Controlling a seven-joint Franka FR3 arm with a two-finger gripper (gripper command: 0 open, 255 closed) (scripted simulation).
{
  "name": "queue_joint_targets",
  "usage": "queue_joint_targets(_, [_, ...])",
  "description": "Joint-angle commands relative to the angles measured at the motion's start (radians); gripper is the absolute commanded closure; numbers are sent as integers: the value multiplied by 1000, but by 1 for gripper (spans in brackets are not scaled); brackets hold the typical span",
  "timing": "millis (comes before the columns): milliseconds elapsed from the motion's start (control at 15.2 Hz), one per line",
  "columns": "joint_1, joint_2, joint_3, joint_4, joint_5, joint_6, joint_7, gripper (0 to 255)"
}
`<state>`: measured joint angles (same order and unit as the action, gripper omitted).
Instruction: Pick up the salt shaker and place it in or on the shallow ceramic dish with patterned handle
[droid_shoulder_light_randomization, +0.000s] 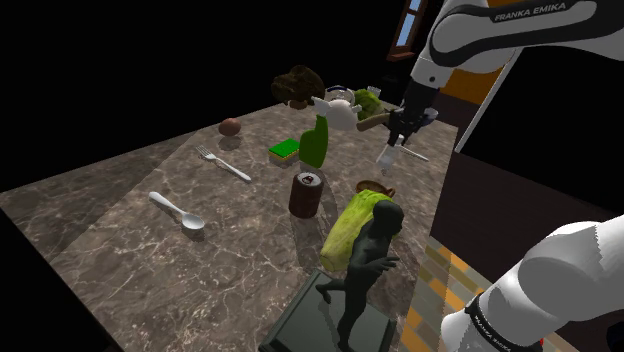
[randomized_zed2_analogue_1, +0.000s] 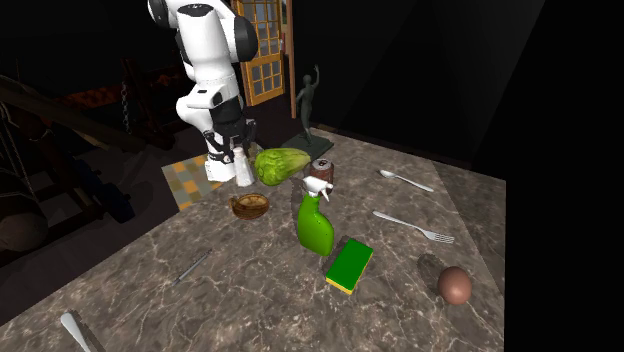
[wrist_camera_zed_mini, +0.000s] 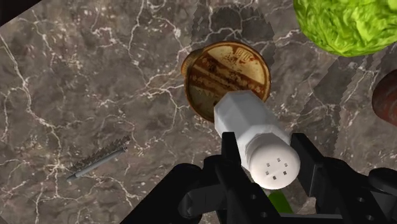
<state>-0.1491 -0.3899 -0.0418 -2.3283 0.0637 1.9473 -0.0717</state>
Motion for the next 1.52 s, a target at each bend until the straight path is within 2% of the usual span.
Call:
queue_joint_targets(0, [0, 7, 0, -18, 1, 25, -2, 255])
queue_joint_targets(792, [3, 62, -2, -135, 9, 197, -16, 255])
queue_joint_targets(1320, [3, 64, -2, -139, 10, 203, -17, 255])
queue_joint_targets(1386, [3, 64, -2, -139, 10, 203, -17, 0])
queue_joint_targets(1452, [3, 64, -2, -139, 10, 203, -17, 0])
